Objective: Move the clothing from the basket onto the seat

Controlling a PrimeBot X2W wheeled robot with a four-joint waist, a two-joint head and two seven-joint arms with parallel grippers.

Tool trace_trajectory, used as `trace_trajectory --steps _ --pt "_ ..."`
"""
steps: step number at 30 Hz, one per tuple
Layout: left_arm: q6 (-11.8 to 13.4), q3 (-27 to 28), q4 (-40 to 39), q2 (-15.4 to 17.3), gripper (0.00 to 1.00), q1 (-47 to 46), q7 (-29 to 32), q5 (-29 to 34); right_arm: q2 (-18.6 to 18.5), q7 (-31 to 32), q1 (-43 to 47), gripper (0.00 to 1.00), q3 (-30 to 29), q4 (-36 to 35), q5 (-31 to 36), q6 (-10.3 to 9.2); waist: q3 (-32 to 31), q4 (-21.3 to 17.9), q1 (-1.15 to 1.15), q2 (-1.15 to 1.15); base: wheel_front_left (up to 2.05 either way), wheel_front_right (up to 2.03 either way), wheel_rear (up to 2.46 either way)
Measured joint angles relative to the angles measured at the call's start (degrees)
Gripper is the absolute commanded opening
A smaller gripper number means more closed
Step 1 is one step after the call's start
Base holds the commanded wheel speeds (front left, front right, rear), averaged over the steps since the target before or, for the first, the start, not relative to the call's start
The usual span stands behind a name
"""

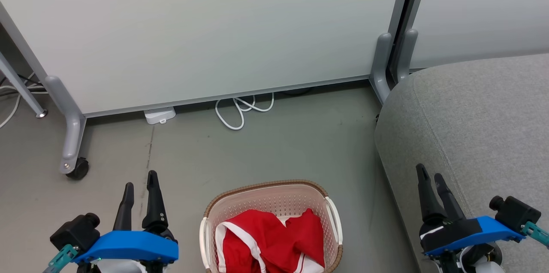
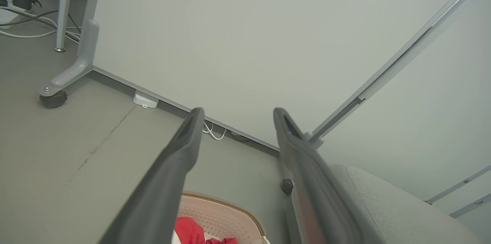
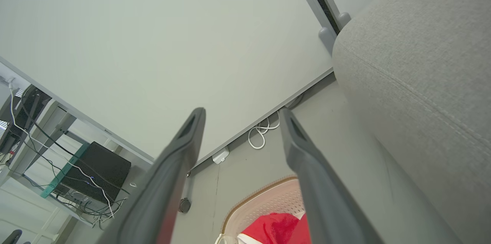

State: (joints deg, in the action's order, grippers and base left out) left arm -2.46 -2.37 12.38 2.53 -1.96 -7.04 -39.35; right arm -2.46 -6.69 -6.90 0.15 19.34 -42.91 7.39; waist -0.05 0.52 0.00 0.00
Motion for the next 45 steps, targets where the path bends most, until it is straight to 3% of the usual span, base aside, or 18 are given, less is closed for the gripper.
trace_trajectory --steps 22,45 --pt "0.5 -1.9 0.2 0.1 1.0 0.4 -3.2 13.7 -0.1 -2.0 -0.9 1.0 0.8 0.7 12.7 0.01 -0.1 0.0 0.01 0.0 0.0 0.0 0.0" --pt "0.9 -3.8 3.6 0.2 1.0 0.4 -6.0 23.1 -0.1 -3.7 -1.4 1.0 1.6 1.8 23.1 0.02 -0.9 0.3 0.0 0.0 0.0 0.0 0.0"
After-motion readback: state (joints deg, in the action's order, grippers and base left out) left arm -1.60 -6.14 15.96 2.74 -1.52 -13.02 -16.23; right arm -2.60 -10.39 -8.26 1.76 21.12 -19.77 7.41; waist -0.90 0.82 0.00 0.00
